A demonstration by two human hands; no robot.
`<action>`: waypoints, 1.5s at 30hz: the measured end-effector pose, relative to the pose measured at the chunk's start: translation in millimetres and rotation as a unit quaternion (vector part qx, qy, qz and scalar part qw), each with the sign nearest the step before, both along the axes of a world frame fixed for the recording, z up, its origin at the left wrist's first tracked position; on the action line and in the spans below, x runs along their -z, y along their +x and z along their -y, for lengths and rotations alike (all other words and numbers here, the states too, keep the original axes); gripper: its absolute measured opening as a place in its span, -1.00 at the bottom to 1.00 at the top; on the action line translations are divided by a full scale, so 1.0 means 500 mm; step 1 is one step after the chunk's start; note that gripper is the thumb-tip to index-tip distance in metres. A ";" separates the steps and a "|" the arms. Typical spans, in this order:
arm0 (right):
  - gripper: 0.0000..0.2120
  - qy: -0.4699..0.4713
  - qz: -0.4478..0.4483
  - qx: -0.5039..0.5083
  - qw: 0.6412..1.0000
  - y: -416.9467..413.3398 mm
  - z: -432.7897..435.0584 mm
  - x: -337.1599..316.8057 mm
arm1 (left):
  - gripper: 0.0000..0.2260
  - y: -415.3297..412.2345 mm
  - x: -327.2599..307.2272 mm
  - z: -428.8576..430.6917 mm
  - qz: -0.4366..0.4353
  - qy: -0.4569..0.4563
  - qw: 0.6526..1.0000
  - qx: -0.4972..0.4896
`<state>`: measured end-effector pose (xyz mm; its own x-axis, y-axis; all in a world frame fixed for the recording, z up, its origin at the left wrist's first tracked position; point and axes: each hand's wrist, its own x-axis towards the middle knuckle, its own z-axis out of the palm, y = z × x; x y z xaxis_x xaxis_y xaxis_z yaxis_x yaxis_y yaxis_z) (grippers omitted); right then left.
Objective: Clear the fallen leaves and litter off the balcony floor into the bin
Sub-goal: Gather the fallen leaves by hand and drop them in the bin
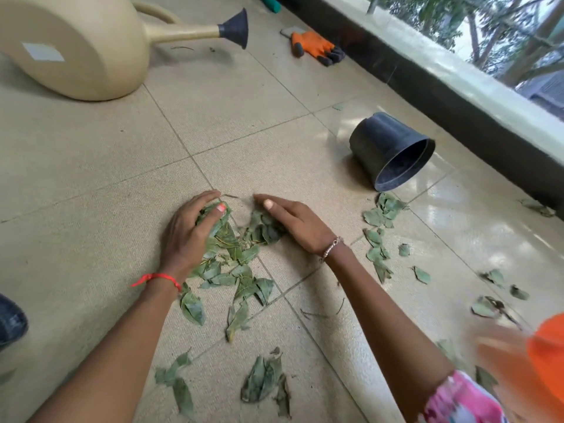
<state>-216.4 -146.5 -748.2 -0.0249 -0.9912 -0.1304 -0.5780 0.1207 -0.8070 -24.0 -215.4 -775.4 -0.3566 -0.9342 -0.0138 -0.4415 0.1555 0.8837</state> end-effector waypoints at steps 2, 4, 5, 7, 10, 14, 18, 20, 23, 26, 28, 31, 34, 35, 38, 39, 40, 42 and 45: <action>-0.63 -0.055 0.022 0.080 0.995 -0.001 -0.035 -0.013 | -0.40 0.001 -0.003 -0.003 0.012 0.005 1.000 0.011; -0.61 -0.122 0.013 0.224 0.967 -0.022 -0.072 -0.011 | -0.40 0.002 -0.004 -0.005 0.014 0.012 1.000 0.016; -0.58 -0.142 -0.002 0.282 0.949 -0.039 -0.090 -0.007 | -0.39 0.002 -0.004 -0.006 0.016 0.015 1.000 0.017; -0.51 -0.137 -0.090 0.345 0.924 -0.080 -0.129 0.003 | -0.37 0.000 -0.002 -0.013 0.025 0.016 0.999 0.021; -0.37 -0.048 -0.216 0.359 0.907 -0.135 -0.174 0.022 | -0.37 -0.011 -0.004 -0.031 0.023 0.020 0.999 0.023; -0.24 0.011 -0.260 0.289 0.921 -0.152 -0.204 0.051 | -0.45 -0.032 -0.013 -0.054 0.036 -0.007 0.999 0.027; -0.23 -0.037 -0.246 0.177 0.952 -0.083 -0.198 0.046 | -0.46 -0.041 -0.008 -0.053 0.006 0.000 1.000 0.021; -0.30 -0.069 -0.188 0.115 0.973 -0.038 -0.187 0.036 | -0.49 -0.049 -0.007 -0.046 -0.044 0.013 0.999 0.021; -0.40 -0.119 -0.064 0.133 0.982 -0.008 -0.157 0.033 | -0.50 -0.071 -0.020 -0.027 -0.096 0.027 0.994 0.052; -0.43 -0.151 -0.052 0.243 0.957 -0.029 -0.095 0.041 | -0.45 -0.090 -0.030 0.023 -0.036 -0.009 0.995 0.087; -0.47 -0.132 -0.057 0.274 0.951 -0.057 -0.046 0.040 | -0.43 -0.103 -0.038 0.062 0.094 -0.075 0.985 0.122; -0.55 -0.087 -0.066 0.268 0.957 -0.093 0.026 0.037 | -0.43 -0.150 -0.053 0.131 0.190 -0.120 0.959 0.173; -0.57 -0.078 -0.173 0.243 0.951 -0.098 0.058 0.055 | -0.39 -0.223 -0.059 0.191 0.205 -0.141 0.941 0.227; -0.56 -0.072 -0.214 0.235 0.945 -0.096 0.064 0.061 | -0.38 -0.250 -0.058 0.212 0.202 -0.145 0.936 0.247; -0.60 -0.056 -0.267 0.226 0.935 -0.095 0.070 0.069 | -0.37 -0.326 -0.048 0.264 0.199 -0.165 0.924 0.283; -0.61 -0.057 -0.270 0.225 0.935 -0.097 0.070 0.068 | -0.36 -0.348 -0.042 0.277 0.197 -0.170 0.924 0.280; -0.62 -0.058 -0.270 0.224 0.935 -0.098 0.069 0.069 | -0.35 -0.366 -0.036 0.288 0.198 -0.174 0.927 0.268; -0.63 -0.059 -0.270 0.231 0.933 -0.102 0.070 0.072 | -0.32 -0.396 -0.022 0.299 0.205 -0.174 0.932 0.243; -0.65 -0.081 -0.295 0.256 0.917 -0.101 0.071 0.081 | -0.28 -0.414 -0.001 0.299 0.224 -0.185 0.932 0.215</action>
<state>-267.0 -181.7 -788.5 -0.5113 -0.8349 0.2039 -0.8211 0.4044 -0.4028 -230.8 -364.8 -775.1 -0.7356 -0.6760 0.0430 -0.5795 0.6609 0.4769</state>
